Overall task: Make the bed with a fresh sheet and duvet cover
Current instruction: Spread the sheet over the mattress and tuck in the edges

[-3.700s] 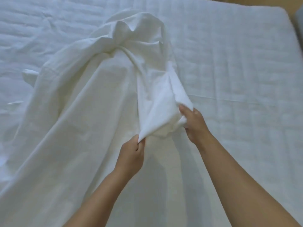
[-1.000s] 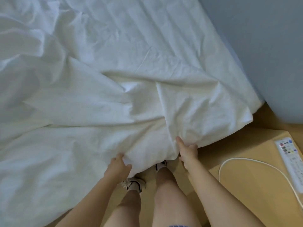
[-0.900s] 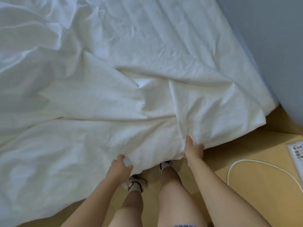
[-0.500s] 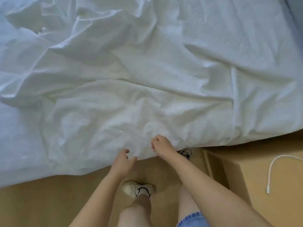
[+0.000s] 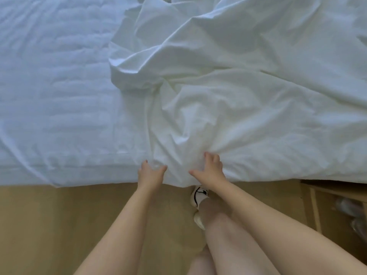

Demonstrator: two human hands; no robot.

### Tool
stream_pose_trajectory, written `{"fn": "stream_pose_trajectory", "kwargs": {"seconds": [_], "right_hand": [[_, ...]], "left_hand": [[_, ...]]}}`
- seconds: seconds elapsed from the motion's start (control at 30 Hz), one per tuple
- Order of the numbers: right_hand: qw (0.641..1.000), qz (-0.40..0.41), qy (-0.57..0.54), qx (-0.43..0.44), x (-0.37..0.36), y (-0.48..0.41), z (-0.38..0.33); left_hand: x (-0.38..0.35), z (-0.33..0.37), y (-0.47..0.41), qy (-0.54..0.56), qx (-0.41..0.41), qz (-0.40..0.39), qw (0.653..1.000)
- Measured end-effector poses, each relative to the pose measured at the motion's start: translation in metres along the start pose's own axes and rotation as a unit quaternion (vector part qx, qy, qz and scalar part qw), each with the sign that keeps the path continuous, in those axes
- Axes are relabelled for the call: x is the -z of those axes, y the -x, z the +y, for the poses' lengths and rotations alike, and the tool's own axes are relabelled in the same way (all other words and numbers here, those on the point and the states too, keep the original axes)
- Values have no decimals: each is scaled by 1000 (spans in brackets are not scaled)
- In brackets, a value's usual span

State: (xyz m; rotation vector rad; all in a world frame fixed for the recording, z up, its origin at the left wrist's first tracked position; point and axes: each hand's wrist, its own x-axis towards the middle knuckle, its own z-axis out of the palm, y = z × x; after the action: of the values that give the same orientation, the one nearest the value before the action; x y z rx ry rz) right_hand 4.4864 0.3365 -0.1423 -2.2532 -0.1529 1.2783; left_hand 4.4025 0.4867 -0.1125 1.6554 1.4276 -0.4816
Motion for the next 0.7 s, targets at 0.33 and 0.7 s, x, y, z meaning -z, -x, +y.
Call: {"fn": "stream_pose_trajectory", "kwargs": {"seconds": [0.33, 0.7], "right_hand": [[996, 59, 38, -59, -62, -16, -52], [966, 256, -38, -21, -75, -24, -114]], "left_hand": [[-15, 55, -67, 74, -4, -295, 953], [71, 63, -72, 214, -43, -368, 904]]}}
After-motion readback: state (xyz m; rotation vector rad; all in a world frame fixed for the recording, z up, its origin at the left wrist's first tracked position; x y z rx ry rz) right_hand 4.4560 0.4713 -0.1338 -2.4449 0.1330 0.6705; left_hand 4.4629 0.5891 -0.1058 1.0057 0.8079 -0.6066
